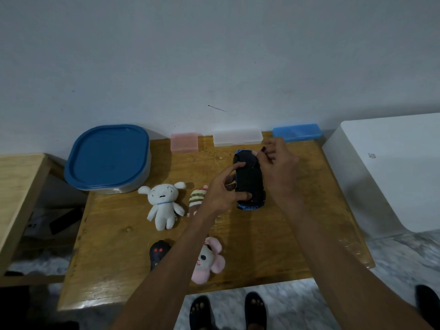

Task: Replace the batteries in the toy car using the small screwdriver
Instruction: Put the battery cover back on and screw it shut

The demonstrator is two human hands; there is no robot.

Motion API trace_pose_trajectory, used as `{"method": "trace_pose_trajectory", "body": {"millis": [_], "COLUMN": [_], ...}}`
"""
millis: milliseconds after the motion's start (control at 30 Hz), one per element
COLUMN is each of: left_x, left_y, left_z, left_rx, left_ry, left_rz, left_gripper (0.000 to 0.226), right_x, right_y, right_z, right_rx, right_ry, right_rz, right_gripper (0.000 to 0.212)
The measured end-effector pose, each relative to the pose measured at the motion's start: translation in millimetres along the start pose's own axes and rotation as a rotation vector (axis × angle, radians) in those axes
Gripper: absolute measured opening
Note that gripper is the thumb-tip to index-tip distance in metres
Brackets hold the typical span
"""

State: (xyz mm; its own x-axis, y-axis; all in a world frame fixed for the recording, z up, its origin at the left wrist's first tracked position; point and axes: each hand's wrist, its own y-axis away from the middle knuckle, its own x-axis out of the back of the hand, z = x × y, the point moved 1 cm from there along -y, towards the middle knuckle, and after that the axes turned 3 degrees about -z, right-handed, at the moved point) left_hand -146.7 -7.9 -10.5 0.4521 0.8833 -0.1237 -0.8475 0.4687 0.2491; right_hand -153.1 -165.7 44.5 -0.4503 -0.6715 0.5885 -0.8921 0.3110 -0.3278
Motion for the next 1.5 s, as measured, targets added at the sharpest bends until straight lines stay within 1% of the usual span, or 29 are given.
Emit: {"method": "trace_pose_trajectory", "body": {"millis": [167, 267, 367, 433, 533, 700, 767, 933, 1000, 1100, 1300, 1433, 1500], "left_x": [-3, -4, -7, -10, -14, -14, -15, -17, -17, -19, -21, -21, -21], "left_y": [1, 0, 0, 0, 1, 2, 1, 1, 1, 3, 3, 5, 7], "left_z": [2, 4, 6, 5, 4, 3, 4, 5, 3, 3, 5, 5, 4], "left_rx": [-0.008, -0.006, -0.010, -0.010, -0.001, 0.004, -0.004, 0.001, 0.002, -0.010, -0.016, -0.019, -0.025], "left_ry": [0.018, 0.024, 0.020, 0.021, 0.019, 0.033, 0.032, 0.035, 0.033, 0.034, 0.052, 0.048, 0.049], "left_rz": [0.010, 0.007, 0.004, 0.003, -0.011, 0.000, -0.003, -0.005, -0.010, -0.007, -0.014, -0.001, -0.002], "left_gripper": [0.080, 0.080, 0.080, 0.080, 0.081, 0.081, 0.082, 0.082, 0.083, 0.083, 0.083, 0.082, 0.082], "right_x": [5, 8, 7, 7, 8, 9, 9, 10, 11, 13, 16, 16, 16], "right_y": [-1, 0, -3, -3, -2, 1, 2, 1, 1, 2, 4, 4, 4], "right_z": [-1, 1, 1, 2, 5, 7, 6, 4, 5, 6, 7, 5, 4], "right_rx": [0.071, 0.116, 0.093, 0.066, 0.091, 0.126, 0.137, 0.087, 0.055, 0.040, 0.129, 0.084, 0.056], "right_ry": [0.024, 0.012, 0.008, -0.006, -0.005, -0.014, -0.025, -0.018, -0.018, -0.050, -0.024, -0.039, -0.043], "right_rz": [0.007, -0.014, -0.035, -0.009, 0.026, 0.013, 0.000, 0.012, 0.014, 0.038, 0.059, 0.051, 0.069], "right_gripper": [0.024, 0.020, 0.015, 0.017, 0.021, 0.027, 0.026, 0.016, 0.019, 0.028, 0.024, 0.018, 0.023]}}
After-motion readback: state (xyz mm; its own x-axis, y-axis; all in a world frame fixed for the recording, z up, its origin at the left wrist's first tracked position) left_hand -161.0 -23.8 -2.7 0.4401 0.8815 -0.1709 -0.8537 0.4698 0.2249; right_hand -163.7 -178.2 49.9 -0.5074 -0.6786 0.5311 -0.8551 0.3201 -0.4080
